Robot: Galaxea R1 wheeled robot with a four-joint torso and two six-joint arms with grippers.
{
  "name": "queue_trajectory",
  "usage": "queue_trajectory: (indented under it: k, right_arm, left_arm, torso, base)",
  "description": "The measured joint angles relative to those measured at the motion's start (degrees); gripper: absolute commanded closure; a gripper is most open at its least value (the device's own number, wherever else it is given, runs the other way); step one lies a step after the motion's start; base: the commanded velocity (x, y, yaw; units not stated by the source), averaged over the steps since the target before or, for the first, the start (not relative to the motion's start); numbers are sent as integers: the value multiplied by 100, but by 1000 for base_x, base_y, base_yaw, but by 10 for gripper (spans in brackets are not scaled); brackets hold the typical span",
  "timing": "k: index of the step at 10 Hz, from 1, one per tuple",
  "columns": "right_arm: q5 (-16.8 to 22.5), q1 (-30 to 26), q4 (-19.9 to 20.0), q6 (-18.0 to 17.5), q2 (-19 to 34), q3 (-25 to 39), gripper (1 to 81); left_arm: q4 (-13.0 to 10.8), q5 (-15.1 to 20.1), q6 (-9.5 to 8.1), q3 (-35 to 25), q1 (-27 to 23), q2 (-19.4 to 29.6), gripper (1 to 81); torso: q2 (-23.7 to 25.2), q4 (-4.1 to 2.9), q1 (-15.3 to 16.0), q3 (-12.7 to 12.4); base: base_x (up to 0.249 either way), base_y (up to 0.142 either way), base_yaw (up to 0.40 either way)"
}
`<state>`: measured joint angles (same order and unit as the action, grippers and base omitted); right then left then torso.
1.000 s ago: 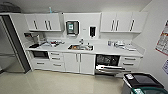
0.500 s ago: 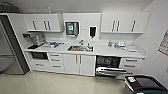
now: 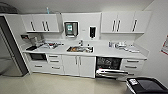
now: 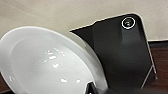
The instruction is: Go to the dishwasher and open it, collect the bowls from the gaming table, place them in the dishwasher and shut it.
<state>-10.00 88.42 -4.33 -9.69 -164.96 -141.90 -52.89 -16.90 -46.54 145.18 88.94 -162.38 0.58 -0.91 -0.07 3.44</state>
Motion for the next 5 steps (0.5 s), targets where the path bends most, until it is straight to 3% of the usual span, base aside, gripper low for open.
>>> queue_trajectory:
  k: [5]
  right_arm:
    - [-39, -35, -22, -4, -28, 13, 811]
  left_arm:
    - [15, -5, -4, 20, -44, 13, 811]
  torso:
    - [-2, 0, 7, 0]
  base:
    - [116, 0, 0]
